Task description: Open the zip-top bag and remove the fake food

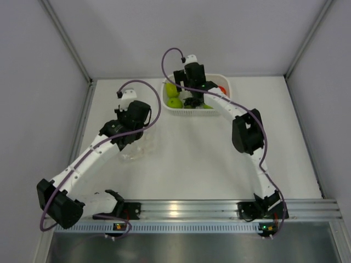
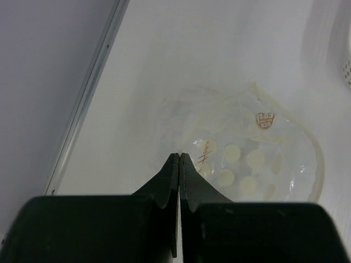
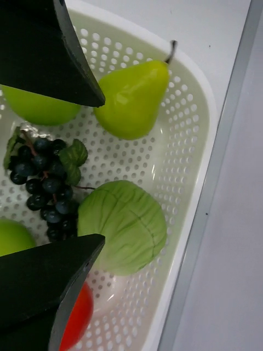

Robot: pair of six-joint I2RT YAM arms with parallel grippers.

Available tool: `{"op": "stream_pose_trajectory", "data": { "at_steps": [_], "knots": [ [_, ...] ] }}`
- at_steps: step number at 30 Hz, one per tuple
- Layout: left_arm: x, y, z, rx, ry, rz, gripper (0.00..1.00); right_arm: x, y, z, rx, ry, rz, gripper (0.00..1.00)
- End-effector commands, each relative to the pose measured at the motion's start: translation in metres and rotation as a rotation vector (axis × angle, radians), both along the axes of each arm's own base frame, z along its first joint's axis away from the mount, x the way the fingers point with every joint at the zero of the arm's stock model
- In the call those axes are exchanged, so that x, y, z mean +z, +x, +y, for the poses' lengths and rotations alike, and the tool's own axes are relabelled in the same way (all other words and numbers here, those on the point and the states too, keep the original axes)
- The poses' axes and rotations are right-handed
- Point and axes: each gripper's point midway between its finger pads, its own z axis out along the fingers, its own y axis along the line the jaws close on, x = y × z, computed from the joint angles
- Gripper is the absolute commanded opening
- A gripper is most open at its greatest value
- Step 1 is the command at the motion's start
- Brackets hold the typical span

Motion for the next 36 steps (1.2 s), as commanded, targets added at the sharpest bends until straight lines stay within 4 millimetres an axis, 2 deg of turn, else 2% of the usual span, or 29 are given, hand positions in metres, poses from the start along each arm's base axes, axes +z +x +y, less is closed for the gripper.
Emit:
{"op": "stream_pose_trajectory", "data": {
  "at_steps": [1,2,3,4,5,6,7,8,9,10,11,12,13,14,15,16,17,18,19,20,21,23,24,26,31,34,36],
  "knots": [
    [0.002,0.003,0.008,0.029,0.061,0.011,0.0,0.125,-0.017,-0.026,-0.036,0.054,-0.197,0.99],
    [-0.002,0.005,0.007,0.024,0.075,0.027,0.0,0.157,-0.031,-0.033,-0.03,0.076,-0.234,0.99],
    [-0.005,0.005,0.006,0.017,0.091,0.042,0.0,0.147,-0.042,-0.04,-0.029,0.053,-0.199,0.99],
    [-0.006,0.006,0.007,0.022,0.101,0.045,0.0,0.177,-0.059,-0.05,-0.034,0.081,-0.227,1.0],
    [-0.008,0.008,0.006,0.02,0.109,0.057,0.0,0.181,-0.069,-0.057,-0.042,0.088,-0.219,0.99],
    [-0.009,0.009,0.005,0.014,0.11,0.06,0.0,0.161,-0.082,-0.064,-0.055,0.079,-0.155,0.99],
    [-0.01,0.01,0.003,0.008,0.111,0.068,0.0,0.185,-0.101,-0.076,-0.064,0.113,-0.179,0.99],
    [-0.01,0.014,-0.003,-0.013,0.097,0.076,0.0,0.183,-0.112,-0.082,-0.071,0.123,-0.164,1.0],
    [-0.012,0.016,-0.007,-0.027,0.094,0.085,0.0,0.159,-0.126,-0.088,-0.085,0.118,-0.098,0.99],
    [-0.015,0.018,-0.011,-0.045,0.089,0.1,0.0,0.176,-0.144,-0.097,-0.084,0.157,-0.119,1.0],
    [-0.022,0.022,-0.02,-0.077,0.077,0.131,0.0,0.174,-0.154,-0.102,-0.086,0.171,-0.109,0.99],
    [-0.027,0.024,-0.024,-0.098,0.081,0.153,0.0,0.147,-0.167,-0.107,-0.092,0.166,-0.056,0.99],
    [-0.037,0.027,-0.029,-0.114,0.09,0.185,0.0,0.161,-0.186,-0.114,-0.08,0.199,-0.078,0.99],
    [-0.047,0.027,-0.034,-0.143,0.087,0.219,0.02,0.135,-0.198,-0.121,-0.086,0.177,-0.029,0.99],
    [-0.052,0.027,-0.036,-0.15,0.089,0.237,0.04,0.142,-0.214,-0.131,-0.099,0.208,-0.037,0.99],
    [-0.063,0.028,-0.039,-0.157,0.096,0.267,0.05,0.137,-0.224,-0.136,-0.106,0.215,-0.03,0.99],
    [-0.071,0.027,-0.045,-0.183,0.077,0.292,0.06,0.114,-0.236,-0.142,-0.116,0.212,0.013,0.99],
    [-0.076,0.026,-0.046,-0.192,0.075,0.309,0.07,0.123,-0.25,-0.148,-0.102,0.239,-0.012,0.99],
    [-0.083,0.026,-0.05,-0.205,0.072,0.332,0.07,0.119,-0.259,-0.151,-0.095,0.246,-0.008,0.99],
    [-0.088,0.024,-0.052,-0.219,0.064,0.348,0.07,0.102,-0.268,-0.156,-0.1,0.231,0.02,0.99],
    [-0.092,0.022,-0.052,-0.221,0.066,0.358,0.07,0.11,-0.279,-0.162,-0.098,0.253,-0.003,0.99],
    [-0.096,0.019,-0.053,-0.226,0.066,0.369,0.08,0.096,-0.293,-0.169,-0.096,0.24,0.023,1.0],
    [-0.097,0.019,-0.055,-0.235,0.056,0.375,0.08,0.102,-0.301,-0.173,-0.094,0.256,0.007,0.99],
    [-0.093,0.017,-0.059,-0.252,0.031,0.364,0.07,0.09,-0.311,-0.179,-0.09,0.231,0.034,0.99],
    [-0.068,0.013,-0.066,-0.278,-0.021,0.296,0.06,0.094,-0.329,-0.196,-0.111,0.217,0.016,0.99],
    [-0.055,0.005,-0.061,-0.276,-0.03,0.264,0.09,0.095,-0.335,-0.203,-0.12,0.206,0.01,0.99],
    [-0.048,-0.001,-0.054,-0.257,-0.032,0.247,0.2,0.094,-0.338,-0.208,-0.133,0.192,0.012,0.99]
  ]
}}
